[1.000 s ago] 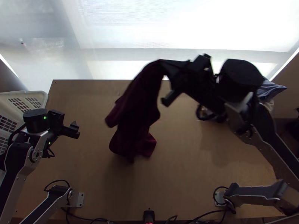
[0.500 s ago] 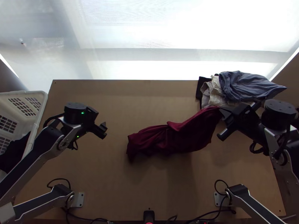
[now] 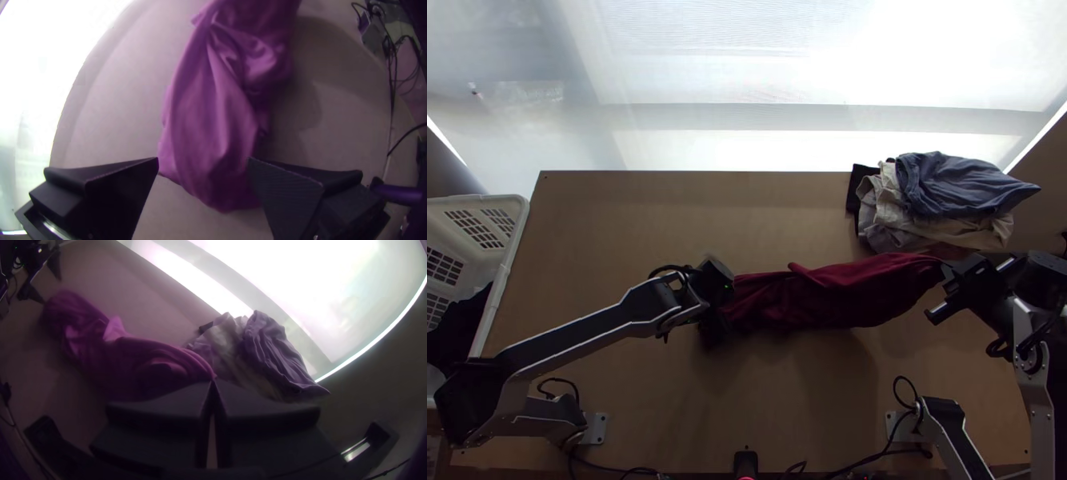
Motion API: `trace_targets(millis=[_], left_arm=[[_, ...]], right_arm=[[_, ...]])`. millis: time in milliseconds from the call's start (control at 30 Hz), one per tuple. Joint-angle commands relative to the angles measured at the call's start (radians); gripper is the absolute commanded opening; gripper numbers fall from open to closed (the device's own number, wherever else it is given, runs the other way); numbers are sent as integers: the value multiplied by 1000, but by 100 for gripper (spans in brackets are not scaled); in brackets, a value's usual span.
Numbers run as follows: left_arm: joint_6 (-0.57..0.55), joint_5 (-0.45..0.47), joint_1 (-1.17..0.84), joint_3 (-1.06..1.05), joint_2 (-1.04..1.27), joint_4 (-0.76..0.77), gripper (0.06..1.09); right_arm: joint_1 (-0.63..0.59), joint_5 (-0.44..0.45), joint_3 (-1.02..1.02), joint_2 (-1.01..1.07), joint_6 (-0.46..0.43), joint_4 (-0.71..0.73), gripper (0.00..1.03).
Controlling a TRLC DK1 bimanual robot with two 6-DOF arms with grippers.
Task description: Fold the t-shirt
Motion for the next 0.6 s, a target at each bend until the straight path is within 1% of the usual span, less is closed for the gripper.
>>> trace_targets(millis=[0,33,100,167,367,467,500,533,567], left_arm=[[49,-71,-64,-105,13,32,104],[58,-86,-61,-125,6,43,104],[101,-154,-59,-186,-14,104,104],[121,-183,-56,-223,-18,150,104],[110,-186,-36,-238,-9,235,104],[105,-187,-36,-237,29,287,103],[102,-186,-36,-234,45,298,97],[98,-186,-36,-229,60,304,80],[96,-184,-34,-223,72,304,59]], right_arm=[[-91,0,-29,-23,-34,8,3],[-91,0,-29,-21,-30,10,3],[-91,-2,-25,-18,-13,11,3],[-88,-2,-19,-20,5,11,3],[-58,-2,11,-24,51,-9,3],[-37,-2,20,-24,90,-35,3],[-23,-2,20,-24,107,-47,3],[-8,-2,20,-26,125,-65,3],[11,-2,20,-27,142,-82,3]])
